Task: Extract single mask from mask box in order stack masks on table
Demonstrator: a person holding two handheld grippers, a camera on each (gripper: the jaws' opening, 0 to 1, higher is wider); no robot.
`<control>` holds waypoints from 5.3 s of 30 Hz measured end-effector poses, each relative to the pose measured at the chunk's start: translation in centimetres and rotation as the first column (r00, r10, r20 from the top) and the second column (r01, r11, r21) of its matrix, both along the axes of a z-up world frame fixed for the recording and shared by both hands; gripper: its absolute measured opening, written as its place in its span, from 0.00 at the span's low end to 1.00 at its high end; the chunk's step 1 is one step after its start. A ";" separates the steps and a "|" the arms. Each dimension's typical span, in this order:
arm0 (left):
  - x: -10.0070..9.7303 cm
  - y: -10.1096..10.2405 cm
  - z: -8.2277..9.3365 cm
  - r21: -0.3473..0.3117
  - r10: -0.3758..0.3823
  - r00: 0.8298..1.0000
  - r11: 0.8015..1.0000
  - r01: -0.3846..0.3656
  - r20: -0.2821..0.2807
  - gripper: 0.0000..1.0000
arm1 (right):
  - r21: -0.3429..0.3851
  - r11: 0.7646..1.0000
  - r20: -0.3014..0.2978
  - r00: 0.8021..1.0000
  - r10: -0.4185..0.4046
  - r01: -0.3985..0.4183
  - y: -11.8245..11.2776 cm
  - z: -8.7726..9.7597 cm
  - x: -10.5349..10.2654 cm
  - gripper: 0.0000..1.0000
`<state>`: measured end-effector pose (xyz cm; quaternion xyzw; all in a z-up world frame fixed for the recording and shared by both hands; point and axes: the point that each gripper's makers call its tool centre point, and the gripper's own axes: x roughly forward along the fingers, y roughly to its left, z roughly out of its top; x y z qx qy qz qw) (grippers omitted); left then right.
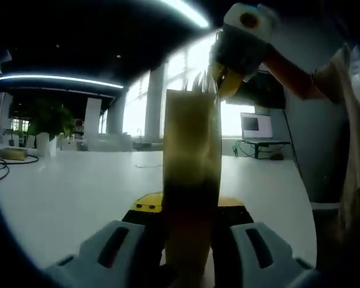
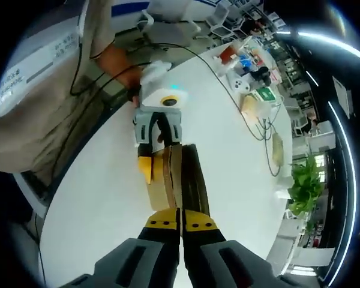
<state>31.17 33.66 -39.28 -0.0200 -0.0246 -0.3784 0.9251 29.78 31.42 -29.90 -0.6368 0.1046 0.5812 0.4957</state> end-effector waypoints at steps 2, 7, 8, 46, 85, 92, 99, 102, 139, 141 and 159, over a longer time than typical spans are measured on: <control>0.0 0.0 0.0 0.000 0.000 1.000 1.000 0.000 0.000 0.19 | -0.017 1.000 -0.007 1.000 0.004 -0.004 0.1 0.0 0.1 0.00; 0.0 0.0 0.0 0.000 0.000 1.000 1.000 0.000 0.000 0.19 | -0.064 0.998 -0.050 0.999 0.012 -0.015 0.2 -0.3 0.2 0.00; 0.0 0.0 0.0 0.000 0.000 1.000 1.000 0.000 0.000 0.19 | -0.076 0.997 -0.058 0.998 0.017 -0.021 0.2 -0.4 0.1 0.00; 0.0 -0.1 0.0 0.001 -0.003 1.000 1.000 0.003 0.000 0.19 | -0.061 0.998 -0.118 0.993 0.008 -0.015 0.2 -0.9 0.2 0.00; -0.1 -0.1 -0.2 0.008 -0.008 1.000 1.000 0.008 -0.004 0.20 | -0.015 1.000 -0.074 0.997 -0.024 0.023 0.0 3.6 -0.7 0.00; 0.0 -0.1 -0.1 0.007 -0.006 1.000 1.000 0.006 -0.005 0.19 | -0.001 0.999 -0.070 0.997 -0.042 0.042 0.1 5.1 -0.4 0.00; 0.0 -0.2 -0.2 0.005 -0.007 1.000 1.000 0.007 -0.008 0.19 | 0.011 0.998 -0.061 0.996 -0.060 0.060 0.1 6.6 -0.4 0.00; 0.0 -0.1 -0.2 0.004 -0.007 1.000 1.000 0.007 -0.009 0.19 | 0.010 0.998 -0.055 0.997 -0.059 0.060 0.0 7.1 -0.4 0.00; 0.0 -0.1 -0.3 0.009 -0.007 1.000 1.000 0.007 -0.009 0.19 | 0.107 0.983 0.051 0.987 -0.154 0.147 -2.9 15.1 -0.6 0.00; 0.0 -0.1 -0.3 0.010 -0.007 1.000 1.000 0.007 -0.008 0.19 | 0.099 0.984 0.057 0.986 -0.157 0.151 -3.4 15.1 -0.7 0.00; 0.0 -0.2 -0.3 0.013 -0.005 1.000 1.000 0.005 -0.009 0.19 | 0.094 0.948 0.009 0.952 -0.306 0.304 -9.6 11.5 0.3 0.00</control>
